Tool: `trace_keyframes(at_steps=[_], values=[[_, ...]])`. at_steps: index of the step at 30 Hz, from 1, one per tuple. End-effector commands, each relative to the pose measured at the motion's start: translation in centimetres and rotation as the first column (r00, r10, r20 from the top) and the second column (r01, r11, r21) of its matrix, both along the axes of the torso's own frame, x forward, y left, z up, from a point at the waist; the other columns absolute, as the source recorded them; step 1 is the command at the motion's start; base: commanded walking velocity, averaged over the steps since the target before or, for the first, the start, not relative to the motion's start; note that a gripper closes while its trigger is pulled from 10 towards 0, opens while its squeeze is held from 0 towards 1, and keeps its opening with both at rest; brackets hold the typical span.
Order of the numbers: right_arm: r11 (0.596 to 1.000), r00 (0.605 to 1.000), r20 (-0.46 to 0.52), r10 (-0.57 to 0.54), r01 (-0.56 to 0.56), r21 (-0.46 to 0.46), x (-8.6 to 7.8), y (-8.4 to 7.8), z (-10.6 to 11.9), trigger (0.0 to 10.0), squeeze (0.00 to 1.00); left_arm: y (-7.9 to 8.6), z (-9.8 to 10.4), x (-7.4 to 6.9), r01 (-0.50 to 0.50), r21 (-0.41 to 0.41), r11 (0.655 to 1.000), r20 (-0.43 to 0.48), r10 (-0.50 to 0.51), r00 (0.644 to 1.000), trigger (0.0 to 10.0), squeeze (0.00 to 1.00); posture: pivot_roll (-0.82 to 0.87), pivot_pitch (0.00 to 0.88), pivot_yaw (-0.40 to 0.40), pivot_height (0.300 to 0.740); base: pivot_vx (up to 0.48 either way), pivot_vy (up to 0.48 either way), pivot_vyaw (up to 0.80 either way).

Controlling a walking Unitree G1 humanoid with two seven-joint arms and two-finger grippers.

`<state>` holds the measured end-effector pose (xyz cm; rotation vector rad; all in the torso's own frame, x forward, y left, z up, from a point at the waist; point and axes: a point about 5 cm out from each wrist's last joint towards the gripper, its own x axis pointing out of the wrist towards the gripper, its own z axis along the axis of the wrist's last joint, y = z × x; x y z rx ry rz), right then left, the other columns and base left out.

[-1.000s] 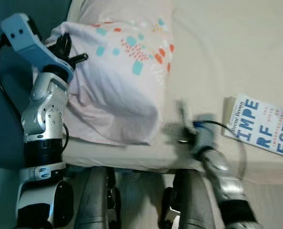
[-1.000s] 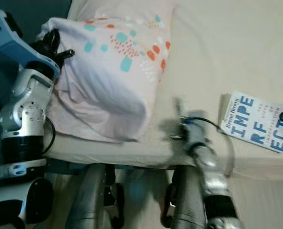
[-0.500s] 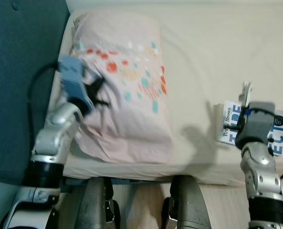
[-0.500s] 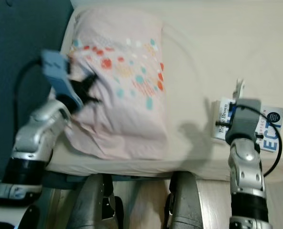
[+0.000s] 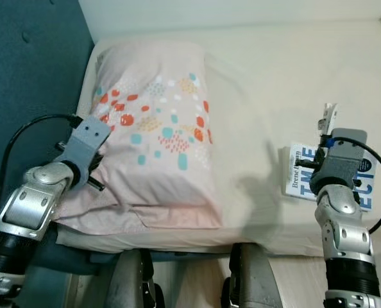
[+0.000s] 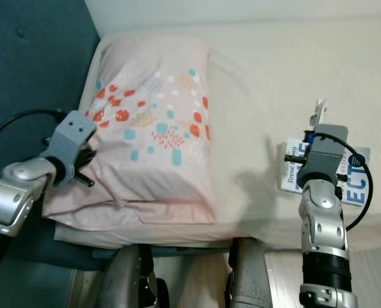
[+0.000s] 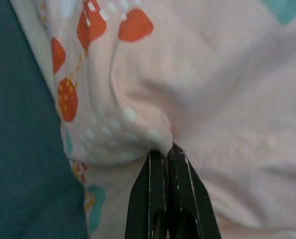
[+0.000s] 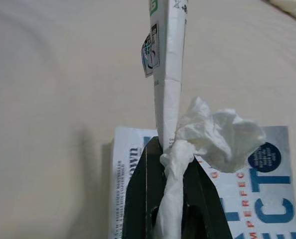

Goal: Clean up the room

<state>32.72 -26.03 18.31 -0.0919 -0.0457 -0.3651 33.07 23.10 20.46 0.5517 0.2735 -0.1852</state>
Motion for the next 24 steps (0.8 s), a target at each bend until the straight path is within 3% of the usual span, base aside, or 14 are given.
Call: trace_keyframes(at_steps=[1, 2, 3, 5, 8, 9, 10, 11, 12, 14, 15, 17, 22, 24], values=[[1.000, 1.000, -0.013, -0.007, 0.008, 0.015, -0.1, -0.1, -0.5, 0.0, 0.00, 2.0, -1.0, -0.9, -0.051, 0.103, 0.993, -0.074, 0.059, 0.996, 0.0, 0.00, 0.00, 0.154, 0.056, 0.591, 0.000, 0.000, 0.00], [1.000, 1.000, -0.012, -0.013, 0.013, 0.014, -0.1, -0.2, -0.4, 0.0, 0.00, 2.7, -1.7, -1.8, -0.007, 0.199, 0.980, -0.171, 0.042, 0.984, 0.0, 0.00, 0.00, 0.146, 0.056, 0.591, 0.000, 0.000, 0.00], [1.000, 1.000, -0.012, -0.013, 0.013, 0.014, -0.1, -0.2, -0.4, 0.0, 0.00, 2.7, -1.7, -1.8, -0.007, 0.199, 0.980, -0.171, 0.042, 0.984, 0.0, 0.00, 0.00, 0.146, 0.056, 0.591, 0.000, 0.000, 0.00], [1.000, 1.000, -0.007, -0.022, 0.022, 0.013, 0.1, -0.4, -0.2, 0.0, 0.00, 3.3, -2.1, -3.2, 0.079, 0.282, 0.956, -0.305, 0.012, 0.952, 0.0, 0.00, 0.00, 0.143, 0.056, 0.591, 0.000, 0.000, 0.00], [1.000, 1.000, -0.003, -0.025, 0.025, 0.009, 0.1, -0.4, -0.1, 0.0, 0.00, 3.0, -1.3, -3.5, 0.120, 0.264, 0.957, -0.322, -0.030, 0.946, 0.0, 0.00, 0.00, 0.139, 0.056, 0.591, 0.000, 0.000, 0.00], [1.000, 1.000, 0.000, -0.027, 0.027, 0.006, 0.2, -0.4, 0.0, 0.0, 0.00, 2.2, -0.1, -3.8, 0.183, 0.211, 0.960, -0.315, -0.110, 0.942, 3.9, 0.29, 0.00, 0.137, 0.051, 0.591, 0.000, 0.000, 0.00], [1.000, 1.000, 0.001, -0.028, 0.028, 0.005, 0.3, -0.4, 0.0, 0.0, 0.00, 1.4, 1.0, -4.1, 0.246, 0.161, 0.956, -0.312, -0.187, 0.931, 7.6, 0.77, 0.01, 0.135, 0.051, 0.591, 0.000, 0.000, 0.00], [1.000, 1.000, 0.001, -0.028, 0.028, 0.004, 0.3, -0.4, 0.0, 0.0, 0.00, 0.8, 1.8, -4.5, 0.308, 0.125, 0.943, -0.308, -0.258, 0.916, 10.0, 1.00, 0.01, 0.132, 0.052, 0.591, 0.000, 0.000, 0.00], [1.000, 1.000, 0.001, -0.028, 0.028, 0.004, 0.3, -0.4, 0.0, 0.0, 0.00, 0.8, 1.8, -4.5, 0.308, 0.125, 0.943, -0.308, -0.258, 0.916, 10.0, 1.00, 0.01, 0.132, 0.052, 0.591, 0.000, 0.000, 0.00], [1.000, 1.000, 0.003, -0.026, 0.026, 0.005, 0.4, -0.3, 0.1, 0.0, 0.00, -0.2, 2.4, -5.8, 0.443, 0.075, 0.893, -0.333, -0.397, 0.855, 10.0, 1.00, 0.01, 0.130, 0.053, 0.591, 0.000, 0.000, 0.00], [1.000, 1.000, 0.003, -0.026, 0.026, 0.005, 0.4, -0.3, 0.1, 0.0, 0.00, -0.2, 2.4, -5.8, 0.443, 0.075, 0.893, -0.333, -0.397, 0.855, 10.0, 1.00, 0.01, 0.130, 0.053, 0.591, 0.000, 0.000, 0.00], [1.000, 1.000, 0.008, -0.024, 0.024, 0.007, 0.6, -0.2, 0.2, 0.0, 0.00, -0.9, 2.2, -7.3, 0.554, 0.016, 0.832, -0.374, -0.509, 0.775, 10.0, 1.00, 0.00, 0.125, 0.053, 0.591, 0.000, 0.000, 0.00], [1.000, 1.000, 0.010, -0.023, 0.023, 0.008, 0.6, -0.2, 0.3, 0.0, 0.00, -1.5, 2.4, -8.0, 0.600, -0.030, 0.800, -0.369, -0.567, 0.737, 10.0, 1.00, 0.00, 0.123, 0.051, 0.591, 0.000, 0.000, 0.00], [1.000, 1.000, 0.010, -0.022, 0.022, 0.007, 0.6, -0.3, 0.3, 0.0, 0.00, -2.4, 3.2, -8.2, 0.650, -0.099, 0.753, -0.300, -0.646, 0.702, 10.0, 1.00, 0.00, 0.118, 0.049, 0.591, 0.000, 0.000, 0.00]])
